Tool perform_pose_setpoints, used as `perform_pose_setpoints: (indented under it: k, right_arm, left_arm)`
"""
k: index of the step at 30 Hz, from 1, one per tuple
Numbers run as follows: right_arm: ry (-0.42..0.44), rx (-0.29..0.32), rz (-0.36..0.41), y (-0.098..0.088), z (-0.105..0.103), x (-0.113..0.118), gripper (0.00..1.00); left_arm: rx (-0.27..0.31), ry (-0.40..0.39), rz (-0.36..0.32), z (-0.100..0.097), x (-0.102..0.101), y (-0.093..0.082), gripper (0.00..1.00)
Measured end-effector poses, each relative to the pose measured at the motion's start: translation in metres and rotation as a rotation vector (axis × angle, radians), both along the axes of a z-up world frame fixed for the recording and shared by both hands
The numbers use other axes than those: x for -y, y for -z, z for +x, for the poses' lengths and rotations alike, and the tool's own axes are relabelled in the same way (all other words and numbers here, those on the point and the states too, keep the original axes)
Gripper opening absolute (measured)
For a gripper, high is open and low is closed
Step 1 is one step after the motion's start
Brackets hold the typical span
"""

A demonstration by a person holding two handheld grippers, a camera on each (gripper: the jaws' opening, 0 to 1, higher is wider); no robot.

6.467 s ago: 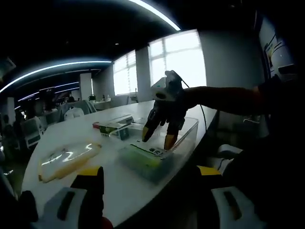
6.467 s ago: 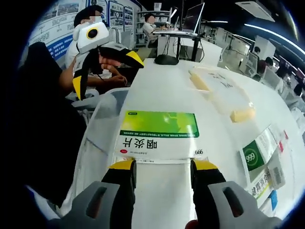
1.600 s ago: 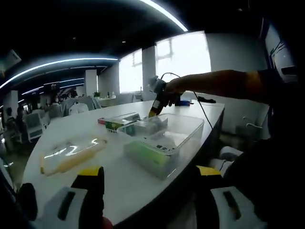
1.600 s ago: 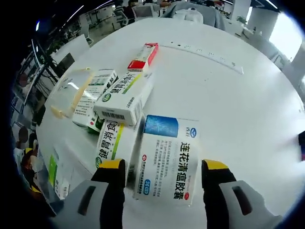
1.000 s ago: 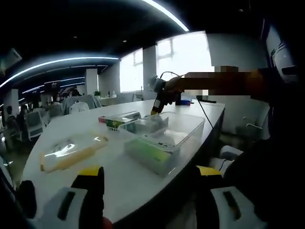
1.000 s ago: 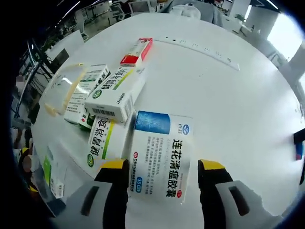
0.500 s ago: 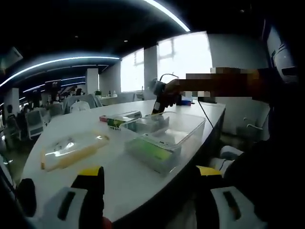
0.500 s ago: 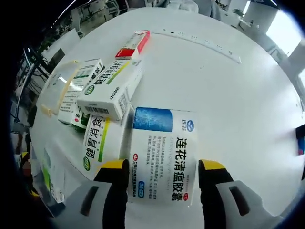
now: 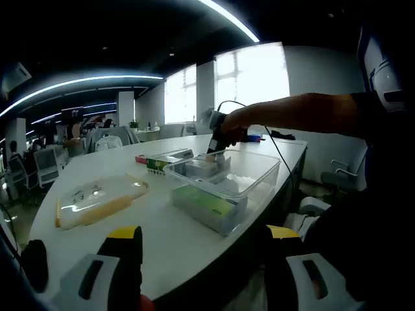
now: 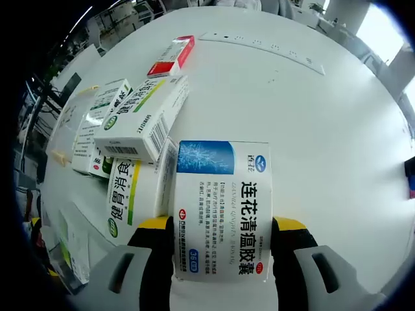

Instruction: Arrange the small medicine boxes into an aligned row inside the storage area until every box is upright, visible, and separated from the surrounding clutter.

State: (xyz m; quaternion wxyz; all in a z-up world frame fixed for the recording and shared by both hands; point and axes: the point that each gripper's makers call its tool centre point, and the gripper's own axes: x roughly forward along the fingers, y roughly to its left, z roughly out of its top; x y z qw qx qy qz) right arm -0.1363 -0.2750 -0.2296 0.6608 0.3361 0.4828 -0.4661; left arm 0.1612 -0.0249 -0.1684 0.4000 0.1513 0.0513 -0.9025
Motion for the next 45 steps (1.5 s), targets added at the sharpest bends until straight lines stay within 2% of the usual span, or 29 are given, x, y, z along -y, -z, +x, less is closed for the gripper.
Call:
perform_pose_setpoints:
  k: [13, 17, 22, 25, 27, 33, 39, 45]
  right_arm:
    - [0.033, 0.028, -0.026, -0.001, 0.000, -0.005, 0.58]
    - [0.043, 0.063, -0.037, -0.003, -0.006, 0.002, 0.57]
    - [0.060, 0.086, -0.054, -0.006, -0.015, -0.002, 0.57]
    - [0.072, 0.130, -0.065, -0.014, -0.014, -0.002, 0.57]
    - [0.073, 0.138, -0.067, -0.018, -0.017, 0.007, 0.57]
    - [0.076, 0.170, -0.089, -0.030, -0.016, 0.007, 0.56]
    - [0.074, 0.188, -0.091, -0.038, -0.017, 0.008, 0.56]
    - [0.074, 0.204, -0.087, -0.038, -0.017, 0.000, 0.56]
  left_arm:
    - [0.008, 0.005, 0.003, -0.002, 0.000, 0.000, 0.75]
    - [0.010, 0.007, 0.001, -0.003, 0.001, -0.002, 0.75]
    - [0.018, 0.013, 0.002, -0.006, 0.001, -0.002, 0.75]
    - [0.016, 0.015, 0.004, -0.008, 0.001, -0.002, 0.75]
    - [0.018, 0.018, 0.005, -0.009, 0.001, -0.002, 0.75]
    - [0.024, 0.027, 0.003, -0.013, 0.002, -0.004, 0.75]
    - [0.027, 0.030, 0.000, -0.014, 0.001, -0.006, 0.75]
    - [0.026, 0.027, 0.004, -0.013, 0.001, -0.005, 0.75]
